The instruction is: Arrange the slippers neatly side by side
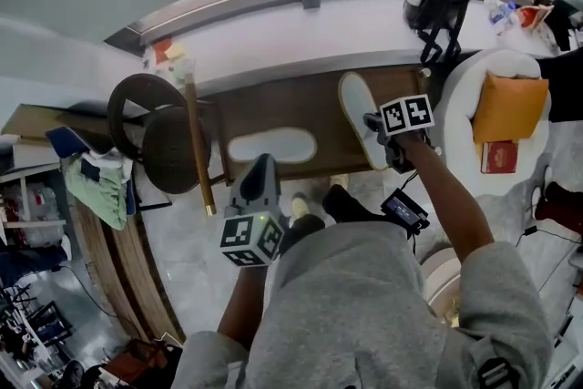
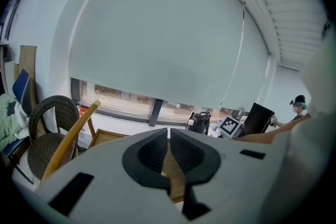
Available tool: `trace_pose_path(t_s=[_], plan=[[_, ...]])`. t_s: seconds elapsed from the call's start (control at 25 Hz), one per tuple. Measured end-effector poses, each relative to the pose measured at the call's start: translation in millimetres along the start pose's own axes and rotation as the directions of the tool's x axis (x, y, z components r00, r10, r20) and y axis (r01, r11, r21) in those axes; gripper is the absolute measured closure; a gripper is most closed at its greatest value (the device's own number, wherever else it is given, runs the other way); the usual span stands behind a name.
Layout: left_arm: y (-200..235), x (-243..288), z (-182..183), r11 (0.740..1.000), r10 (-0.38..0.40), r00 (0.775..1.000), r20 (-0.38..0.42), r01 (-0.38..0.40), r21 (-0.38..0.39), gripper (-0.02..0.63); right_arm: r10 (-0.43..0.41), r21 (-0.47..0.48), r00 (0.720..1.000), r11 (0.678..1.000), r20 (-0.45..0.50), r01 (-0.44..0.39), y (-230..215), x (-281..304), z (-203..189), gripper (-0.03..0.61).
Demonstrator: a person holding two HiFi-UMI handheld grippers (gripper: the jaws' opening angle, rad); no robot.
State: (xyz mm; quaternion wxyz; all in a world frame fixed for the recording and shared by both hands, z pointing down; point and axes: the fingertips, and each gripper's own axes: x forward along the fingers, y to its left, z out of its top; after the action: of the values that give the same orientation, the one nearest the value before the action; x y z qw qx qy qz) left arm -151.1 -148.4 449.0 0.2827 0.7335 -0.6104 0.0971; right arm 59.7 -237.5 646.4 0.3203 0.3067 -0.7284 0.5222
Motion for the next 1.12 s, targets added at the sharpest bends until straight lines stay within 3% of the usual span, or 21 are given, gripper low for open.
trace_pose_path(t_s=[0.24, 0.36, 0.84, 1.04, 1.12], plan=[[4.1, -7.2, -3.1, 1.000, 0.018, 1.000, -0.003, -0.018, -0.002, 0.586, -0.074, 0.239, 0.997, 0.969, 0.038, 0.063, -8.5, 28.5, -11.1, 0.543], [10.2, -12.2, -3.9, 0.999, 0.037, 0.999, -0.005, -0.037, -0.005, 0.586, -0.093, 0.289, 0.995, 0.954, 0.034, 0.079, -7.8, 43.1, -16.0, 0.543], [30.6, -15.5, -7.2, 0.995, 0.092, 0.996, -0.021, -0.093, -0.025, 0.586, -0.122, 0.233, 0.993, 0.965, -0.005, 0.120, 5.9, 79.2, -7.3, 0.543], [34.3, -14.5, -6.5, 0.995, 0.098, 0.995, -0.020, -0.099, -0.035, 0.586, -0.125, 0.104, 0.992, 0.987, -0.008, 0.126, 11.9, 80.3, -6.0, 0.533], [35.6, -14.2, -7.8, 0.995, 0.094, 0.995, -0.024, -0.095, -0.035, 0.586, -0.120, 0.051, 0.993, 0.991, -0.009, 0.120, 17.1, 77.5, -6.1, 0.481]])
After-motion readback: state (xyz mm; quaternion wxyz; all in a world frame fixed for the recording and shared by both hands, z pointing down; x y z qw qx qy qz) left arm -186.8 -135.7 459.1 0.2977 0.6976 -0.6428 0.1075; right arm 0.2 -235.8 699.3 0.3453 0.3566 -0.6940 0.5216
